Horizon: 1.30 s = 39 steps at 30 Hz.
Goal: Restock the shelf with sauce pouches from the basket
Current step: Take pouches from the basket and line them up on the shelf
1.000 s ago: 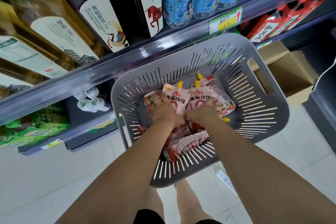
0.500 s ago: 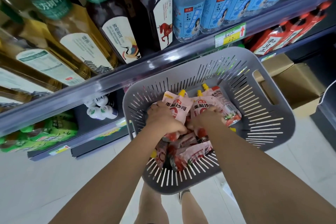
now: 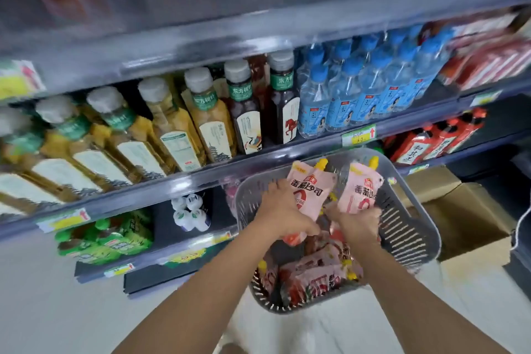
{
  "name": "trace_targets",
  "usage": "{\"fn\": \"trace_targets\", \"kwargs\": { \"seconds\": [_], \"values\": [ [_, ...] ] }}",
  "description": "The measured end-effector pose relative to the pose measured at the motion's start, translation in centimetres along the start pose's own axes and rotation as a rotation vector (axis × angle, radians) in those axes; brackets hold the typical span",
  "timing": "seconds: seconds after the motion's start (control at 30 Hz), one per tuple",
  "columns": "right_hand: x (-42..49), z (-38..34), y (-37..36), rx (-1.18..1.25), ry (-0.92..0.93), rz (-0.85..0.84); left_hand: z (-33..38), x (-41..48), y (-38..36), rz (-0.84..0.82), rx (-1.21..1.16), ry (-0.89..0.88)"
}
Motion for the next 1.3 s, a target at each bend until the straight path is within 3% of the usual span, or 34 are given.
{"fn": "trace_targets", "kwargs": {
  "seconds": [0.23, 0.43, 0.6, 0.9, 1.3],
  "values": [
    [-9.8, -10.5, 6.4, 0.413, 0.439, 0.181, 2.7, -7.3, 8.1, 0.180, 0.011, -0.172],
    [-20.9, -16.7, 4.6, 0.635, 0.563, 0.065, -2.3, -17.1, 15.9, 0.400, -0.051, -0.238],
    [-28.9, -19.7, -0.1, 0.556, 0.653, 0.028, -10.1, -25.2, 23.1, 0.606, -0.120, -0.217],
    [-47.3, -26.3, -7.7, 0.298, 0.970, -0.140, -23.4, -36.2, 35.3, 0.982, -0.378, -0.127],
    [-52.0, -33.7, -19.2, 0.290, 1.033, -0.290, -33.2, -37.4, 49.2, 1.368, -0.384, 0.017]
  ]
}}
Point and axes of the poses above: each hand's wrist, its own x-axis towards the middle knuckle, its own y-axis out of the back of the hand, z = x × y, the point moved 10 cm from there along x, towards the middle knuckle, and after that the axes turned 5 degrees about x, right-handed, at the moved point
